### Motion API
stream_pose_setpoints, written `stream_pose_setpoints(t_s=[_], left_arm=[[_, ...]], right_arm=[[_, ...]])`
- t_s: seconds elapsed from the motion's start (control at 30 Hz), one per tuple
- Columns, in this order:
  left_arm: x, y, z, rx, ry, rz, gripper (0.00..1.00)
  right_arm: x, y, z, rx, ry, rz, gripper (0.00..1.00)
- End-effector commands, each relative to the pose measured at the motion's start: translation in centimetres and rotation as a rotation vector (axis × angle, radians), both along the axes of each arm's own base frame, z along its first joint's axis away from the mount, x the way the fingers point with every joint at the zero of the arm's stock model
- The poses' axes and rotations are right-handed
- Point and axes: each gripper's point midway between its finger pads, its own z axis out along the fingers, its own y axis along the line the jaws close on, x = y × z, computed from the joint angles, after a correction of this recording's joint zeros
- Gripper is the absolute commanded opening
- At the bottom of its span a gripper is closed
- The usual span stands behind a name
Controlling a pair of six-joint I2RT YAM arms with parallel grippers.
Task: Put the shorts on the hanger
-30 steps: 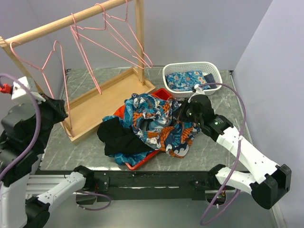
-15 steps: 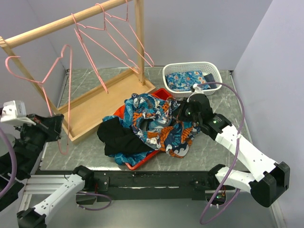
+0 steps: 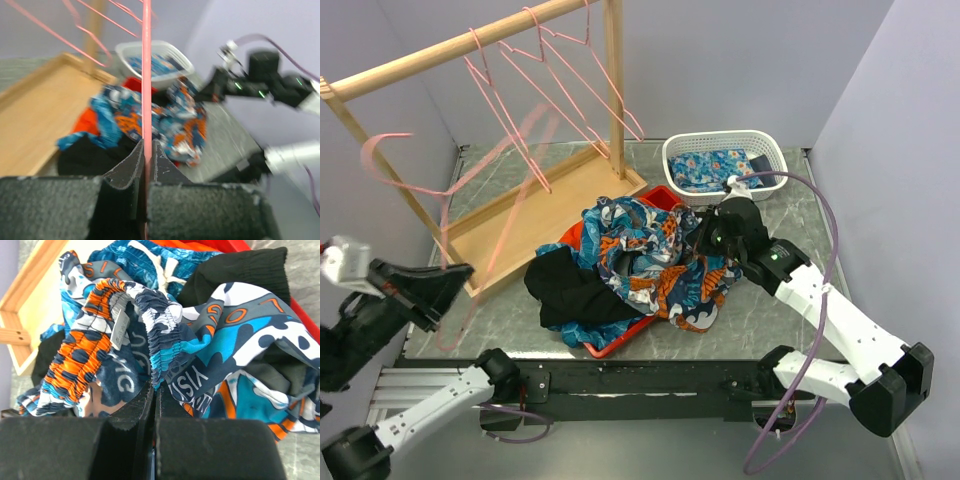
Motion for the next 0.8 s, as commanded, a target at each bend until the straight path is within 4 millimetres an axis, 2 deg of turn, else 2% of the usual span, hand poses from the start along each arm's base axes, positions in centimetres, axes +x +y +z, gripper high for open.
stream_pose_setpoints(t_s=[0.0,0.03,0.13,0.33,0.6,0.77], left_arm=[[1.2,-5.9,-1.5,0.113,0.06,-0.241,0.01],[1.4,-7.3,-2.0,0.141,0.086,-0.292,0.01],[1.3,-9.5,-3.0,0.194,0.12,-0.379,0.01],[0.8,-12.7,-5.9,0.271,0.198,-0.497,0.01],[1.4,-14.6,-8.9,0.341,0.273,-0.509,0.01],[1.9,-16.2,-10.0,0.38,0.305,-0.523,0.01]], right_arm=[[0.0,-1.1,3.5,-0.023,-0.095,-0.039,0.0],[-0.1,-1.3,3.5,-0.031,-0.098,-0.04,0.0],[-0.2,-2.1,3.7,-0.056,-0.106,-0.068,0.0],[-0.6,-3.3,5.1,-0.078,-0.134,-0.116,0.0],[-0.9,-4.3,6.6,-0.101,-0.166,-0.152,0.0],[-1.3,-4.0,7.5,-0.134,-0.186,-0.148,0.0]])
